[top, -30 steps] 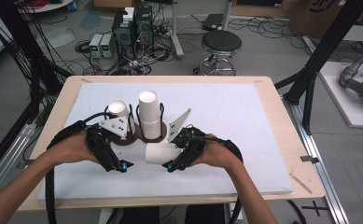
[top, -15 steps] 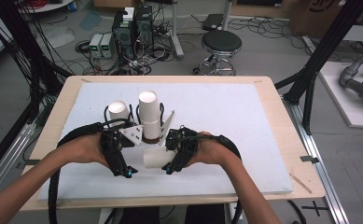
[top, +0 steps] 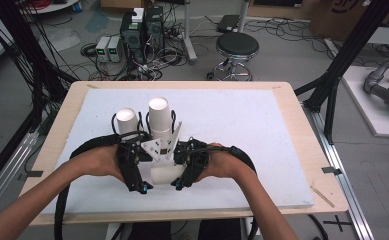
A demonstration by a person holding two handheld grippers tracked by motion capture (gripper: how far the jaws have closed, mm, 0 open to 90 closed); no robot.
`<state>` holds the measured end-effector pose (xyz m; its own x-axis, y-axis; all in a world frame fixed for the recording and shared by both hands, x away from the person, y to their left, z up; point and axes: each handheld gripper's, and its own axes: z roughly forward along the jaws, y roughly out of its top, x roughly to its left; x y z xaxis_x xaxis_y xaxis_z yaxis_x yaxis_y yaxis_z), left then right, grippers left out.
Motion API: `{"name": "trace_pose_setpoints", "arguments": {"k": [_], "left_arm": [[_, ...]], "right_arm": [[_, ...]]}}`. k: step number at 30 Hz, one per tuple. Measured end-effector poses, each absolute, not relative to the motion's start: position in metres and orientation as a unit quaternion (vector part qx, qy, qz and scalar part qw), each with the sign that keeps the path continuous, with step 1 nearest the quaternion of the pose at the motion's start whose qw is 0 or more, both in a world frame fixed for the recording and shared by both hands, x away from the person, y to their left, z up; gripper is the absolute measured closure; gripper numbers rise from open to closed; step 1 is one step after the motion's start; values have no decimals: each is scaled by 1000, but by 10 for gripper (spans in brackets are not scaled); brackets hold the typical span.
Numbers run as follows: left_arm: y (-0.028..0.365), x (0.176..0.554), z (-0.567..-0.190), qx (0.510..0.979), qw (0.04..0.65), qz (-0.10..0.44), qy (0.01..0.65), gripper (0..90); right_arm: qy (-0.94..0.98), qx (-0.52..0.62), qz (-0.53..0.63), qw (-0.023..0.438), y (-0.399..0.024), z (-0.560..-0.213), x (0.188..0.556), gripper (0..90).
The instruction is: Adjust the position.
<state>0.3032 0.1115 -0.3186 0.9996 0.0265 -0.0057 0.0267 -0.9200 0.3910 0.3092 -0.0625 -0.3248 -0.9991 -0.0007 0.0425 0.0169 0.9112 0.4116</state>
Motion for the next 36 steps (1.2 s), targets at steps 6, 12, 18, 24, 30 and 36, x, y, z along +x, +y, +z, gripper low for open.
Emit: {"name": "trace_pose_setpoints", "arguments": {"k": [6, 12, 18, 24, 30, 36], "left_arm": [[107, 305, -323, 978, 208, -14, 9, 62], [105, 307, -325, 980, 200, -17, 0, 192], [102, 305, -328, 976, 215, -32, 8, 206], [101, 305, -327, 977, 209, -38, -21, 332], [102, 306, -327, 978, 206, -39, -20, 346], [102, 306, -328, 978, 202, -43, -18, 350]], "right_arm": [[-976, -3, -214, 26, -63, -324, 308, 340], [-976, -1, -216, 26, -63, -324, 307, 340], [-976, 0, -215, 27, -62, -324, 307, 341], [-975, 2, -219, 27, -60, -325, 307, 343], [-975, 0, -220, 29, -60, -327, 307, 348], [-975, 0, -221, 32, -59, -329, 308, 347]]}}
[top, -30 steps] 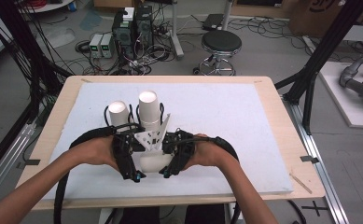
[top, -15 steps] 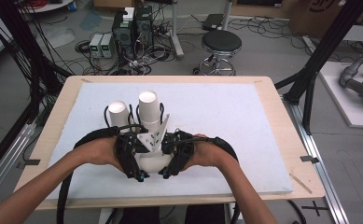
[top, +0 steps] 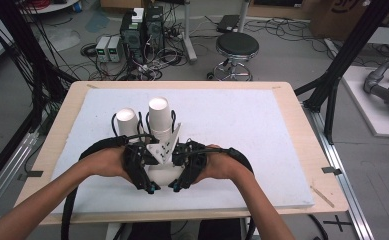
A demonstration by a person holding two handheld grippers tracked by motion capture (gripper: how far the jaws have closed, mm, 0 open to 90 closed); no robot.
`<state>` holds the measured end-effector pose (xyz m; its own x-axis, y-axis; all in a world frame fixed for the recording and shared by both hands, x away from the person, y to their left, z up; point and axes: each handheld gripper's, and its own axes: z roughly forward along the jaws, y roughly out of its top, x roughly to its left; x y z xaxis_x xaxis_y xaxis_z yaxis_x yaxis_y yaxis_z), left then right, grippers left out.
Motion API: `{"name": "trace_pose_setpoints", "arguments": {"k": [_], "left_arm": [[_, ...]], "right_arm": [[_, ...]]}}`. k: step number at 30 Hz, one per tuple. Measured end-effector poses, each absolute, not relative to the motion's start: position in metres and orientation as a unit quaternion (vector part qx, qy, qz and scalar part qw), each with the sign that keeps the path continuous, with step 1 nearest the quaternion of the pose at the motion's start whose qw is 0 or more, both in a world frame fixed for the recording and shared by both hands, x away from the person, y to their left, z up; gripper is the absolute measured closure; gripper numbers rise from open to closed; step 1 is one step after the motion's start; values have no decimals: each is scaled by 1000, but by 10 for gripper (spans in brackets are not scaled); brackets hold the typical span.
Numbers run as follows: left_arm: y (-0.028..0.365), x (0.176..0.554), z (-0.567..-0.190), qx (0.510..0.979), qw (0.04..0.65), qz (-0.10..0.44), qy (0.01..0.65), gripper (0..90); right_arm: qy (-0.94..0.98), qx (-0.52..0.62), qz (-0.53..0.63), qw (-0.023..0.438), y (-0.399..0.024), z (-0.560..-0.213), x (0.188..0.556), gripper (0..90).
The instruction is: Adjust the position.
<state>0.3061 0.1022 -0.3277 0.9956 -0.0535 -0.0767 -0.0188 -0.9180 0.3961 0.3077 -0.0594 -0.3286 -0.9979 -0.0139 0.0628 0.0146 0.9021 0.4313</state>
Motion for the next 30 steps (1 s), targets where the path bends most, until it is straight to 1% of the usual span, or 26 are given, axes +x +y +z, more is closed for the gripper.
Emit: {"name": "trace_pose_setpoints", "arguments": {"k": [4, 6, 9, 10, 13, 18, 20, 30], "left_arm": [[102, 306, -328, 978, 204, -44, -15, 350], [102, 305, -328, 977, 207, -45, -13, 350], [102, 305, -327, 978, 206, -36, -23, 350], [102, 304, -328, 977, 208, -35, -24, 350], [102, 304, -329, 977, 208, -32, -23, 350], [103, 305, -328, 977, 209, -34, -20, 350], [103, 305, -328, 977, 210, -20, -18, 350], [101, 304, -336, 978, 204, -26, -18, 350]], "right_arm": [[-974, 0, -225, 34, -60, -329, 308, 333], [-973, 2, -227, 32, -60, -329, 308, 310], [-972, 8, -231, 36, -60, -329, 307, 259], [-972, 6, -233, 39, -61, -329, 307, 218], [-969, -2, -243, 37, -63, -327, 308, 169], [-964, -4, -263, 28, -68, -322, 309, 168], [-963, -7, -268, 26, -69, -320, 310, 169], [-951, -3, -309, 28, -73, -309, 309, 168]]}}
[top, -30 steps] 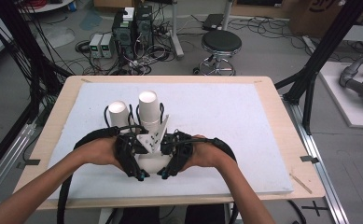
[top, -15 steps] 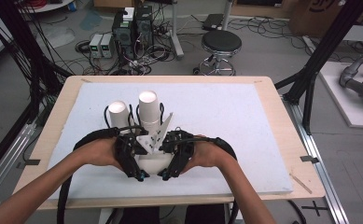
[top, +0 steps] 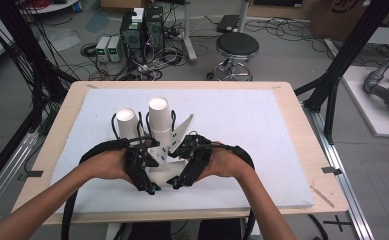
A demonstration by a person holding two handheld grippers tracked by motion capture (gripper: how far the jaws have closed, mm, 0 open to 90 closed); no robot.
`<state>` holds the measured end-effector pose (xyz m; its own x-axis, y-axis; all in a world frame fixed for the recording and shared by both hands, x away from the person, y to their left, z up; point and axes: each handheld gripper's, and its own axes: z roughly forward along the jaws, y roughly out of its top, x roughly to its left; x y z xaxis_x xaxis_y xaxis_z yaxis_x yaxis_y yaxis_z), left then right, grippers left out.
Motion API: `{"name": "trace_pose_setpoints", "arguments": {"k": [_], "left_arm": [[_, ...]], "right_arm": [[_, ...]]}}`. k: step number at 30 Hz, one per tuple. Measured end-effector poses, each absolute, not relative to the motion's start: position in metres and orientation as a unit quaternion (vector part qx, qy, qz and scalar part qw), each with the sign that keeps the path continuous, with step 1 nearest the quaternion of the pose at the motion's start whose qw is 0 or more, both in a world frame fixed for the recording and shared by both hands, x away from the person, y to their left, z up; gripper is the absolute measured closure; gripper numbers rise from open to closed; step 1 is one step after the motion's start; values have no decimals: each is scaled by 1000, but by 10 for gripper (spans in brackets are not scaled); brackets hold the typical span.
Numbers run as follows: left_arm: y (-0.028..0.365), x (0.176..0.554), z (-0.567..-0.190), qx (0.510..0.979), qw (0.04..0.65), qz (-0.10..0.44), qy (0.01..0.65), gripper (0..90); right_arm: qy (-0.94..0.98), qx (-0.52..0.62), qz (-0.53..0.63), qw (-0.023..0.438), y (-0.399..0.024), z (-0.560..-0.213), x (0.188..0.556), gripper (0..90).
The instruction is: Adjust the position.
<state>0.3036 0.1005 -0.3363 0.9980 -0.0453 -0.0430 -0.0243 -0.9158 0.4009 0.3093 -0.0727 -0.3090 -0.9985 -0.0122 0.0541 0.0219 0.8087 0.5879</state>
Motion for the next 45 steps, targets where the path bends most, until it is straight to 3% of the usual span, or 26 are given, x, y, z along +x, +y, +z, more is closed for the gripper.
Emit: {"name": "trace_pose_setpoints", "arguments": {"k": [14, 28, 45], "left_arm": [[105, 302, -338, 974, 224, -17, -11, 350], [138, 299, -337, 944, 330, -7, 28, 349], [158, 304, -344, 872, 484, -11, 68, 350]], "right_arm": [[-932, -9, -361, 9, -90, -293, 310, 168], [-897, -42, -440, -5, -128, -285, 312, 168], [-845, -81, -528, 1, -158, -309, 315, 168]]}}
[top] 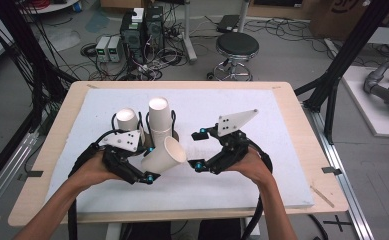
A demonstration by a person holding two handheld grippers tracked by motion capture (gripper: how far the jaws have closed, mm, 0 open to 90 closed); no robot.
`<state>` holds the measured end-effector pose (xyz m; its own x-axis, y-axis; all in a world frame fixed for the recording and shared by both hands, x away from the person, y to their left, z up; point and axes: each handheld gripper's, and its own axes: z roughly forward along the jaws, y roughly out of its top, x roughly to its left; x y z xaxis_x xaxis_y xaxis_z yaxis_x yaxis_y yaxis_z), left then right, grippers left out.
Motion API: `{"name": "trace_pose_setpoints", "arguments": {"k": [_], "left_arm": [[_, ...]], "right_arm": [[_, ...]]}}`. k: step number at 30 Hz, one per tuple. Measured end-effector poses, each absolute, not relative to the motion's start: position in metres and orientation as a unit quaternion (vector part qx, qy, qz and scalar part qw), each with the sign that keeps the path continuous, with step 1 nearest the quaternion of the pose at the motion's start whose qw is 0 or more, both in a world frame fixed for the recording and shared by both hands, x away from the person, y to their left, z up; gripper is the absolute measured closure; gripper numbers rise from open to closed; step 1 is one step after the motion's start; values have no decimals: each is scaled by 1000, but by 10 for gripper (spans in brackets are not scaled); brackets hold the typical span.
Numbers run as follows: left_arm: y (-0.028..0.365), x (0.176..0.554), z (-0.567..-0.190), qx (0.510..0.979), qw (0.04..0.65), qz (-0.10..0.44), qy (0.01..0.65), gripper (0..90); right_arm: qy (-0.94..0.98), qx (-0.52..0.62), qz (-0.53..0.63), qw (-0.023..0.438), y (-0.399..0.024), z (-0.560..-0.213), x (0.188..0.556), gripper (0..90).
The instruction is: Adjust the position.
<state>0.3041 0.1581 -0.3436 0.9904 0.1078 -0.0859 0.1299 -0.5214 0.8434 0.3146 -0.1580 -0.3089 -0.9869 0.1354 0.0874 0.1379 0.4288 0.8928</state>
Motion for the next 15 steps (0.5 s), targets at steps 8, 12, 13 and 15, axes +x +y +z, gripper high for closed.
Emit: {"name": "trace_pose_setpoints", "arguments": {"k": [8, 12, 13, 15], "left_arm": [[160, 305, -347, 832, 549, -12, 75, 349], [159, 303, -349, 818, 571, -9, 73, 350], [159, 302, -350, 814, 576, -8, 75, 350], [158, 302, -352, 806, 587, -11, 74, 350]], "right_arm": [[-820, -95, -565, 3, -161, -322, 314, 168], [-810, -96, -579, 2, -163, -325, 313, 168], [-806, -97, -583, 6, -163, -325, 312, 168], [-800, -98, -592, 10, -164, -327, 312, 168]]}}
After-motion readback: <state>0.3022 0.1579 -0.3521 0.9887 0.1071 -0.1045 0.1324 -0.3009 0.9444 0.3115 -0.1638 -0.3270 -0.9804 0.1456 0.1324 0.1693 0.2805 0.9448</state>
